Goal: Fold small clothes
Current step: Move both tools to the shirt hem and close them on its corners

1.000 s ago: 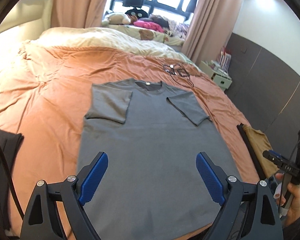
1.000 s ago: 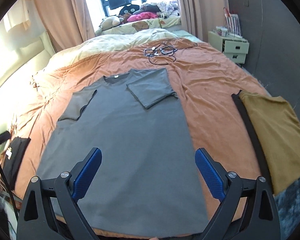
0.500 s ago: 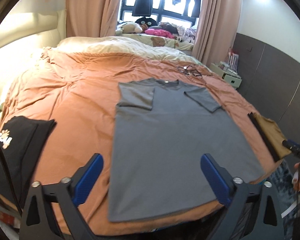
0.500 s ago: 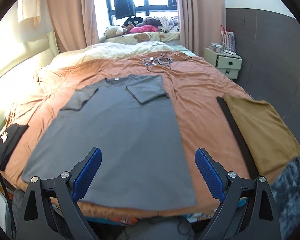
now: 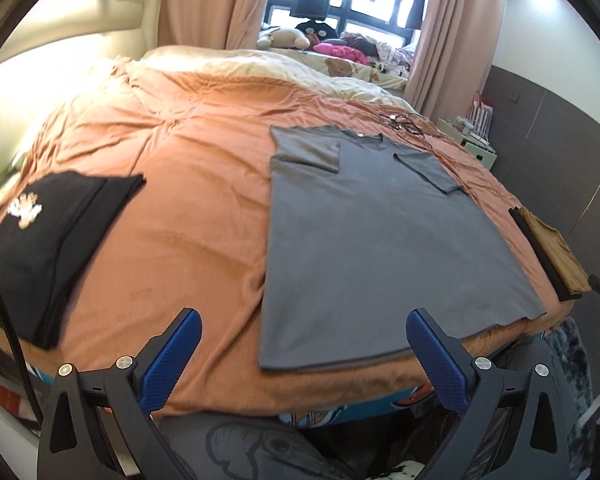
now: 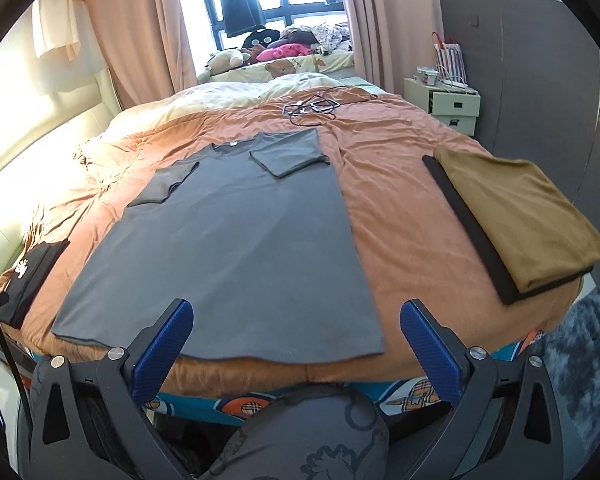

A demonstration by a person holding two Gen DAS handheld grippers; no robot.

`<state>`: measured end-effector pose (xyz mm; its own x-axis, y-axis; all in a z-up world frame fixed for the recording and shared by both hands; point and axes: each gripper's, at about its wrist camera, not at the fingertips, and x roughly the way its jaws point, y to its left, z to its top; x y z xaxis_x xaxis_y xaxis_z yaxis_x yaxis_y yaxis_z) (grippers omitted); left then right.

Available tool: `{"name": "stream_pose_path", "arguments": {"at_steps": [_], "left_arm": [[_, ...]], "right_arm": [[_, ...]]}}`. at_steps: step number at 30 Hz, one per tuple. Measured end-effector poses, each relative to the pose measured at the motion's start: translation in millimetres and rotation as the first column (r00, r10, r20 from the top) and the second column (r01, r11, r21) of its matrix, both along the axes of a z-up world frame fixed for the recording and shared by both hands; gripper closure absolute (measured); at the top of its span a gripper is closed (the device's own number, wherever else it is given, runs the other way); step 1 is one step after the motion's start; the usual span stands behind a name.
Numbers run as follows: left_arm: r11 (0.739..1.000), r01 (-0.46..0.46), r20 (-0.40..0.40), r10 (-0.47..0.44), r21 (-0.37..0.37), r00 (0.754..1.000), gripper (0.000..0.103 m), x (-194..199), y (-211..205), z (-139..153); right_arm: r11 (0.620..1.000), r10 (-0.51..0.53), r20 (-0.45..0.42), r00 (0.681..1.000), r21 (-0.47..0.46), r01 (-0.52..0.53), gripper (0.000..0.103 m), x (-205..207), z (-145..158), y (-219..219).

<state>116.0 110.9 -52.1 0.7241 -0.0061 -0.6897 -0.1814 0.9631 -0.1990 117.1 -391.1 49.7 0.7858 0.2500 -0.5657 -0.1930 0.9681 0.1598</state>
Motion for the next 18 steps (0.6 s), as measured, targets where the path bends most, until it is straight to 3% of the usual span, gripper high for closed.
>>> {"name": "stream_pose_path", "arguments": {"at_steps": [6, 8, 12, 16, 18], "left_arm": [[0.998, -0.014, -0.025, 0.013, -0.057, 1.0, 0.008, -14.0, 10.3, -27.6], [0.997, -0.037, -0.044, 0.034, -0.072, 0.998, 0.018, -13.4, 15.6, -36.7], [0.991, -0.067, -0.083, 0.058, -0.113, 0.995, 0.025, -10.5, 26.6, -56.4], [0.986, -0.08, -0.128, 0.062, -0.145, 0.99, 0.034, -2.4, 31.3, -75.9], [0.979, -0.089, -0.158, 0.06, -0.183, 0.986, 0.037, 3.9, 35.4, -88.1]], "right_arm": [[1.0, -0.029, -0.043, 0.999, 0.0, 0.029, 0.0, 3.8, -32.4, -14.2], [0.999, -0.027, -0.061, 0.998, 0.017, 0.028, 0.0, 7.2, -40.8, -15.6], [0.999, -0.026, -0.102, 0.994, 0.031, 0.029, 0.011, 20.3, -52.5, -19.2], [0.997, -0.022, -0.132, 0.991, 0.066, 0.03, 0.014, 32.9, -62.1, -23.5], [0.995, -0.008, -0.15, 0.989, 0.094, 0.023, 0.025, 40.9, -65.4, -26.1]]}}
